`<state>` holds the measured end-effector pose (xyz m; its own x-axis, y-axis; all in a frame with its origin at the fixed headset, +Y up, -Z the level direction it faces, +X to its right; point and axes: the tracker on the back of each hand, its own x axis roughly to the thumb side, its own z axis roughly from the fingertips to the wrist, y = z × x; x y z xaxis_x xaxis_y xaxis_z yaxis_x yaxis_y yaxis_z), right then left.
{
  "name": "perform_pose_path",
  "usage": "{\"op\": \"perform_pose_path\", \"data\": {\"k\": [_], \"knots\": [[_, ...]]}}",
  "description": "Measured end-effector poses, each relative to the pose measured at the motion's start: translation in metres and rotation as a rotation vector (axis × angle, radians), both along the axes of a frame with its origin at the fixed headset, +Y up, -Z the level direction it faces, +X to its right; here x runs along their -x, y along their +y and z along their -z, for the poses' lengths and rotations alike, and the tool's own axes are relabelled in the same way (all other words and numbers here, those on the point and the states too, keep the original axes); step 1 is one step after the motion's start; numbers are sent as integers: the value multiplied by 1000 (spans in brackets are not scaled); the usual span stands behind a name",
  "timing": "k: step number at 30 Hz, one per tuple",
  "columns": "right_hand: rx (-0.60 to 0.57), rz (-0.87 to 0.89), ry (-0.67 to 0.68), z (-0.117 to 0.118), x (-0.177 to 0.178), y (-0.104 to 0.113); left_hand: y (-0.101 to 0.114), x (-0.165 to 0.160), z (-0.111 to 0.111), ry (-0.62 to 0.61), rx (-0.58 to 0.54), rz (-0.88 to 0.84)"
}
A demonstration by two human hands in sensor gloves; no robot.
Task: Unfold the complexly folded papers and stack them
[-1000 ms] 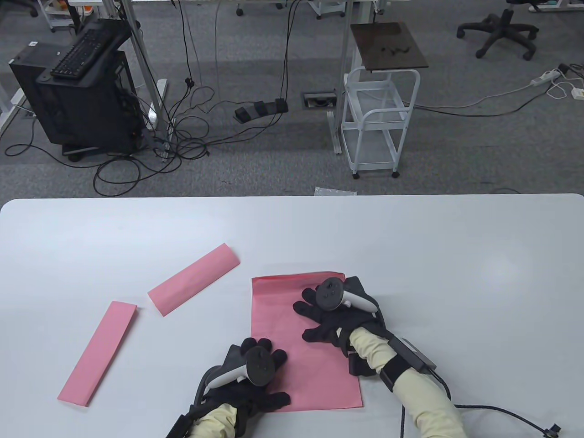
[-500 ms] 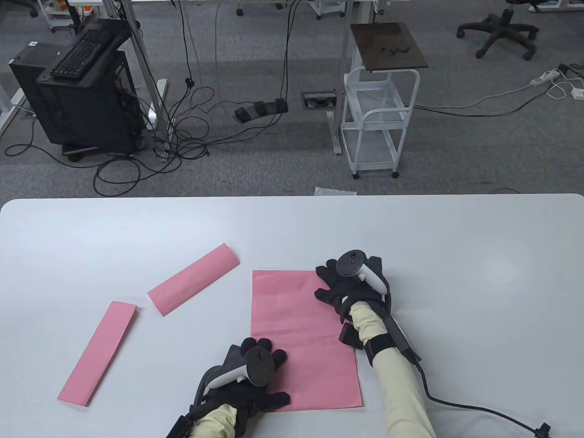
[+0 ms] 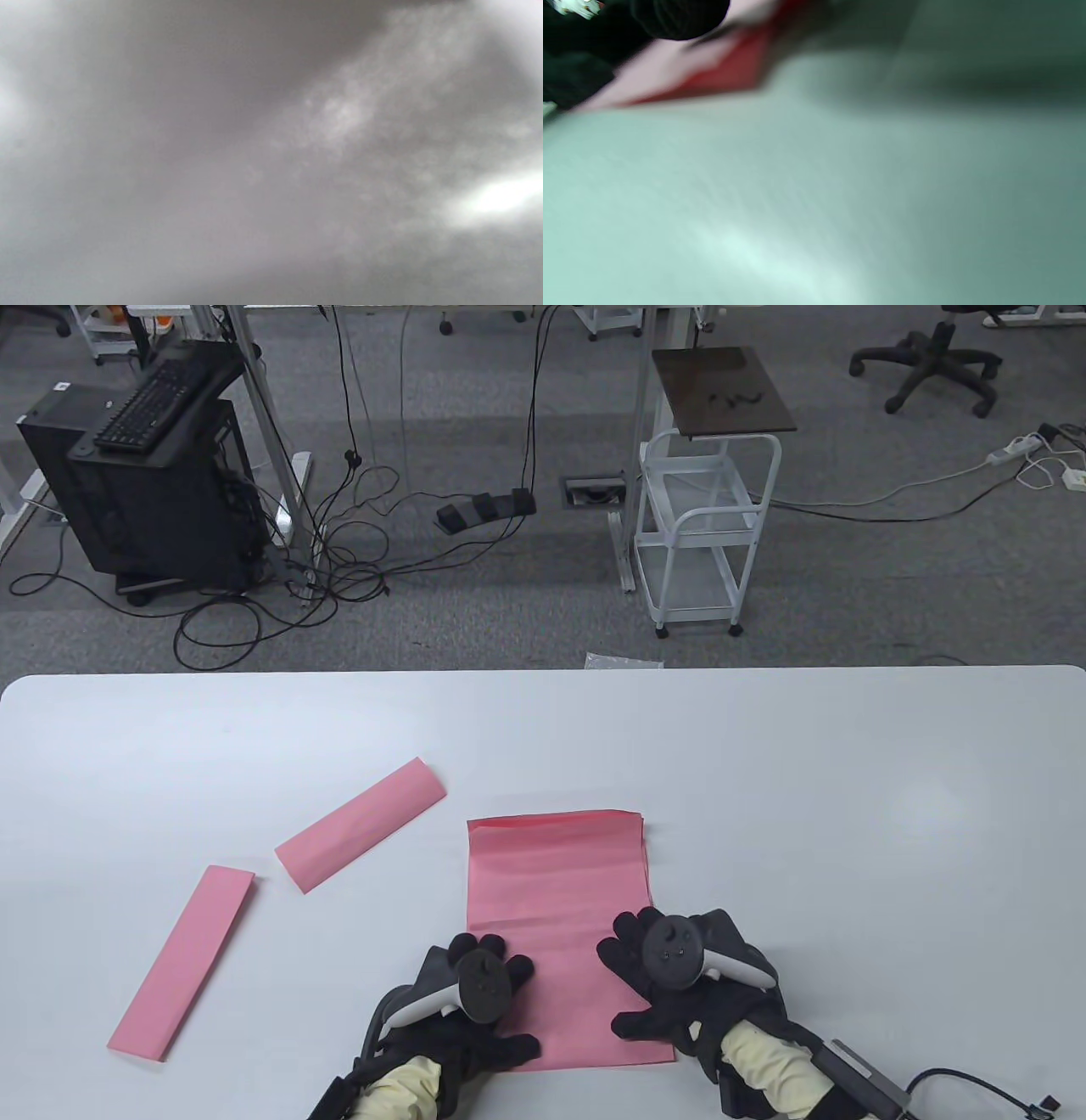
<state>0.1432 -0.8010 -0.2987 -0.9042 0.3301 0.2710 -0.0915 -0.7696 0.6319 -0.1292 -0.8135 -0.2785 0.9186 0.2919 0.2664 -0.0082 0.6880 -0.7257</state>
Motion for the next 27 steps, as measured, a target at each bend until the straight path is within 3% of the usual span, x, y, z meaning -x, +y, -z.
{"op": "perform_pose_path", "data": {"k": [5, 9, 11, 16, 20, 27], "knots": [[60, 43, -20, 1, -4, -5, 2, -1, 0, 15, -12, -3], [66, 58, -28, 1, -3, -6, 21, -18, -2, 58, -149, 15], [78, 70, -35, 1, -4, -7, 25, -36, -3, -3, -185, 9], [76, 71, -39, 1, -4, -7, 10, -71, -5, -55, -95, -13], [78, 72, -40, 0, -5, -7, 12, -55, -2, -70, -72, 35], [78, 71, -42, 0, -5, -7, 16, 23, -5, 52, 1, 107]]}}
